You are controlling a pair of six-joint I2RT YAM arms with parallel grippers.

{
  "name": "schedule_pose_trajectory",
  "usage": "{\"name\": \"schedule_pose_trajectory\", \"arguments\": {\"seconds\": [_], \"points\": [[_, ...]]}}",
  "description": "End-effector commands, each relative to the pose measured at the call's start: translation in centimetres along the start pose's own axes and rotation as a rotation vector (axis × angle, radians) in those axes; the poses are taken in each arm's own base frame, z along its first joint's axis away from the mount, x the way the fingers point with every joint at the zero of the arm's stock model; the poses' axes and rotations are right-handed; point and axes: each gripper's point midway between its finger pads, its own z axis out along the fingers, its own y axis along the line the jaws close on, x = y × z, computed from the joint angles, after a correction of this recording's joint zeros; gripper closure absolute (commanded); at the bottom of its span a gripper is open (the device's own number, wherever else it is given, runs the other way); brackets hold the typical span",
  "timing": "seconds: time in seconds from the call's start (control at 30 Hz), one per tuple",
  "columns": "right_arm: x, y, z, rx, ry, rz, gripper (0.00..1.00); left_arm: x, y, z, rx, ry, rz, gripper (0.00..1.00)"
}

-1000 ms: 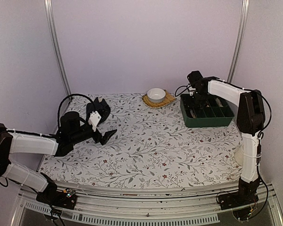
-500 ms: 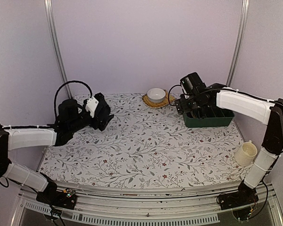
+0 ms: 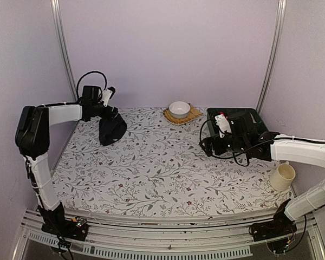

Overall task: Roll the underwear
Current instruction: Place the underwear in the storage box.

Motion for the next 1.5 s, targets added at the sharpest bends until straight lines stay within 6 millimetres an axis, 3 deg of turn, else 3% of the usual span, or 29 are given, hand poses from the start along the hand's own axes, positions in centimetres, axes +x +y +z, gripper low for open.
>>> {"name": "schedule_pose_trajectory", "arguments": {"seconds": [0.0,0.13,0.4,0.53,0.67,0.83,0.93,1.13,1.3,1.47], "points": [[-3.6,3.0,-1.8,-0.100,-0.166,-0.009,0.01,8.2,-0.3,3.2,0.042,0.302,-0.019,0.07],[-2.9,3.6,-1.3,-0.093,-0.141,-0.032,0.01,12.0,-0.6,4.5,0.053,0.407,-0.014,0.09],[-1.8,4.1,0.1,-0.058,-0.098,-0.069,0.01,15.4,-1.6,4.5,0.085,0.486,-0.017,0.25],[-1.3,4.3,0.7,-0.054,-0.081,-0.080,0.01,16.3,-2.0,4.3,0.098,0.503,-0.024,0.55],[-1.3,4.5,0.7,-0.055,-0.079,-0.090,0.01,16.4,-2.4,4.1,0.115,0.503,-0.026,0.97],[-1.2,4.6,0.8,-0.054,-0.079,-0.100,0.01,15.2,-3.8,2.9,0.167,0.478,-0.045,1.00],[-1.1,4.6,0.9,-0.053,-0.079,-0.103,0.01,13.7,-6.4,1.3,0.249,0.441,-0.067,1.00],[-1.0,4.5,1.1,-0.041,-0.076,-0.111,0.01,12.3,-14.5,-3.1,0.419,0.414,0.038,1.00],[-1.2,4.5,0.7,-0.043,-0.091,-0.113,0.01,12.7,-22.5,-7.4,0.595,0.407,0.186,1.00],[-1.8,4.5,0.0,-0.050,-0.123,-0.109,0.01,13.8,-28.7,-12.7,0.808,0.398,0.317,1.00]]}}
